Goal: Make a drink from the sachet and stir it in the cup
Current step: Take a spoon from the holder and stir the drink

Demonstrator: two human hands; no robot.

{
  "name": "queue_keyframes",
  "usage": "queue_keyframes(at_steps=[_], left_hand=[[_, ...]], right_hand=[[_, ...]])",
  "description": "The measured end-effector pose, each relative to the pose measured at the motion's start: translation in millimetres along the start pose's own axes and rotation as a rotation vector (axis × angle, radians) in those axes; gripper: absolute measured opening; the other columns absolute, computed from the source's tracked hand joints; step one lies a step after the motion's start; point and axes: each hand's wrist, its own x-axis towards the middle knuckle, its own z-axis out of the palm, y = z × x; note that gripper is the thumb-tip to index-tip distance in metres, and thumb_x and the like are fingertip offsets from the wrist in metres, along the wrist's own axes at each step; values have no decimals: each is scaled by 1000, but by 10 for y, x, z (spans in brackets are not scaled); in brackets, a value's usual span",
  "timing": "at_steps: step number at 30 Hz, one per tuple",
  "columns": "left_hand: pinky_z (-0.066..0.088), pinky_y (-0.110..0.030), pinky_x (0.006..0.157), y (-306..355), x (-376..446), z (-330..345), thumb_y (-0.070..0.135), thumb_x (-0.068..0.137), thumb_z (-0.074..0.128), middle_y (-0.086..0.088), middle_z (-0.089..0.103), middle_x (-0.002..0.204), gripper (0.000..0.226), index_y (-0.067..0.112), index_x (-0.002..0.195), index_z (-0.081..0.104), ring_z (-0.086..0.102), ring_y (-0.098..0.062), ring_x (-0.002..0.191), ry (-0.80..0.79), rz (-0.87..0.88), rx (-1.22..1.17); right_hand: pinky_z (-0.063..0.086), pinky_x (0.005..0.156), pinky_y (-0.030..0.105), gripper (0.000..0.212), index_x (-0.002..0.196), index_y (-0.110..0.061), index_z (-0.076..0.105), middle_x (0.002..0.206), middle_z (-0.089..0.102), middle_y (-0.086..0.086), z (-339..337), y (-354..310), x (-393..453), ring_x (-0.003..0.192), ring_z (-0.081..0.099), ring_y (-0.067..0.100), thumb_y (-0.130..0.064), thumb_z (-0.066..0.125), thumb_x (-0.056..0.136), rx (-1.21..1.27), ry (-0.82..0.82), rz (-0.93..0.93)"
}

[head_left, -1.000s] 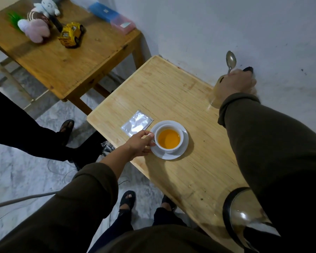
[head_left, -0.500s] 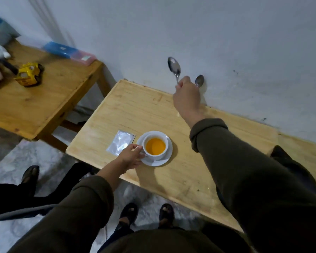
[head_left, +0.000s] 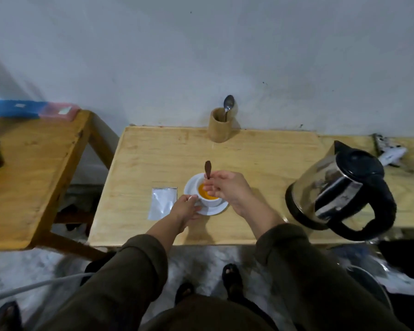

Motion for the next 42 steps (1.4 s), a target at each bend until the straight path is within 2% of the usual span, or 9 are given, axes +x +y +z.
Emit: queue_keyframes(at_steps=[4,8,11,15,18,22,27,32,42], left_hand=[[50,-28,62,-15,22,-24,29,100,41,-12,58,111,22,12,111,46,60,-18,82,-24,31,3],[52,-29,62,-4,50,-81,28,98,45,-14,62,111,18,12,97,52,60,-27,94,-19,53,61],[51,-30,66,19,89,-129,28,97,48,-12,63,104,19,17,81,52,59,-28,92,-19,62,104],[53,-31,70,8,123,-166,33,95,51,-9,64,103,20,14,98,55,61,-25,87,-43,46,134],[49,-24,59,12,98,-160,32,95,51,-7,61,94,20,12,100,53,58,-17,72,-43,50,98],[42,-24,54,24,84,-159,33,95,52,-2,61,82,19,17,85,52,58,-17,64,-40,53,99],[49,-28,62,38,82,-155,33,94,53,-9,64,99,18,17,85,54,62,-23,78,-35,54,110],[53,-44,94,33,102,-160,32,93,55,-10,65,105,16,18,87,56,63,-27,95,-29,31,94],[48,-19,47,74,18,-134,30,95,53,-10,62,101,19,11,101,54,58,-15,73,-19,22,60]], right_hand=[[54,75,31,16,99,-7,67,84,69,9,43,189,-48,73,66,21,-16,62,87,-407,118,-199],[45,64,18,31,75,-7,61,70,70,7,79,301,-35,72,64,24,-33,51,91,-766,264,-343],[50,73,32,31,90,-3,65,87,72,15,80,349,8,83,64,31,-25,44,94,-802,324,-388],[44,61,38,14,97,-2,51,72,56,16,68,347,62,69,54,30,-13,43,94,-931,346,-433],[43,65,34,9,93,-4,55,74,54,9,55,376,116,73,51,26,-13,52,91,-1004,341,-455],[45,73,29,13,94,-3,67,91,71,16,66,417,171,86,63,30,-11,61,87,-934,338,-464],[46,78,28,18,94,-4,72,95,74,15,141,363,206,89,66,29,-16,60,88,-879,321,-458],[47,79,34,24,93,-3,67,95,71,20,123,300,241,91,63,34,-22,53,92,-986,309,-443],[45,78,31,32,113,-9,62,108,68,14,31,359,290,98,63,31,-19,36,99,-1226,338,-480]])
